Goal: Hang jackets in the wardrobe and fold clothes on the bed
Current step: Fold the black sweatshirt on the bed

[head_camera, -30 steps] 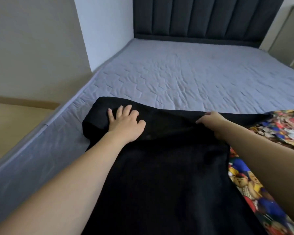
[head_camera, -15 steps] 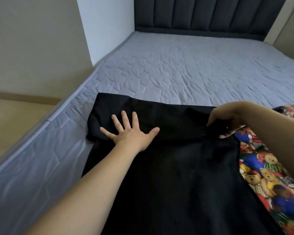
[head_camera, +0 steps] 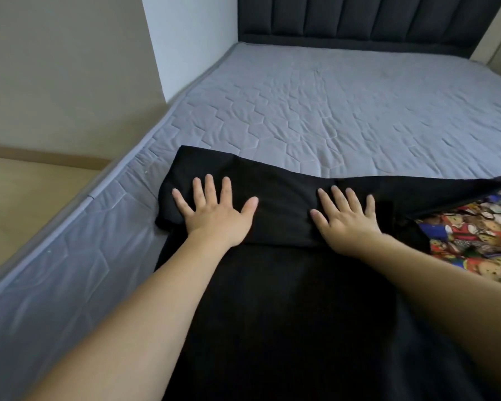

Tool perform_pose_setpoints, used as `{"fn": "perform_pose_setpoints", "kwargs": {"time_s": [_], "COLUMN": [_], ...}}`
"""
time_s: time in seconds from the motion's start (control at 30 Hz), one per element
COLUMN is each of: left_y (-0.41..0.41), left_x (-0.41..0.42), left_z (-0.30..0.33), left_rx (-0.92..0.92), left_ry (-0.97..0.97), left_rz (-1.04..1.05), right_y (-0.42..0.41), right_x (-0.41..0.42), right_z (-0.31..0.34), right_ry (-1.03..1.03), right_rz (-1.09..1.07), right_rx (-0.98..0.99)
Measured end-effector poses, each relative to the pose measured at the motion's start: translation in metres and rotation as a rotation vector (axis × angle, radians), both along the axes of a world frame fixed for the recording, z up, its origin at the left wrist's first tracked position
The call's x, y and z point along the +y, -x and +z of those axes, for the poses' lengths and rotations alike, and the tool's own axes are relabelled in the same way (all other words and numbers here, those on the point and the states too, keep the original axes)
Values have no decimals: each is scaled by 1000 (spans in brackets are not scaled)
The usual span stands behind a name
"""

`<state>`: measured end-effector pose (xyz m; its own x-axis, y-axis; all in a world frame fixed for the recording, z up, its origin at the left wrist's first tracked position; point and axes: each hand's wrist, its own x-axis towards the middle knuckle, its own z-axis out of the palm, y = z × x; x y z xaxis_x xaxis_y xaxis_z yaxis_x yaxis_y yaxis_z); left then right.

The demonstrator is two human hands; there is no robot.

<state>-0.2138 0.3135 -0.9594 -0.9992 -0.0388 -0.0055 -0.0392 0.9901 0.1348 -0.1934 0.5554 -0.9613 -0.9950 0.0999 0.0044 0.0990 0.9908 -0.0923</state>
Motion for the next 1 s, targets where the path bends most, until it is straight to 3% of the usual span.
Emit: {"fn": "perform_pose_setpoints", "kwargs": {"time_s": [0.17,0.3,0.37,0.43,0.53,0.67,0.8,0.9,1.0], "left_y": [-15,-8,-7,-2,9,19,34,29,23], "left_x": [-14,-19,-21,-17,-3,15,19,24,24], "left_z": [-10,14,24,35,49,45,37,27,21], "left_rx": [47,71,59,9,-72,-214,-28,-42,-3], "left_ry": [26,65,162,239,302,216,81,144,240], "left_rz": [58,101,94,59,0,-59,-89,-62,-20], "right_y": [4,15,21,27,24,17,33,33,26], "right_x": [14,25,33,43,63,64,34,51,67], "right_z": [-17,6,21,38,47,25,22,25,27], "right_ry": [13,69,76,-29,-240,-425,-148,-194,-194], "right_rz": [-65,-361,-315,-231,-279,-216,-187,-288,-330], "right_rx": [-32,36,-12,-4,-36,38,52,-56,-11]}}
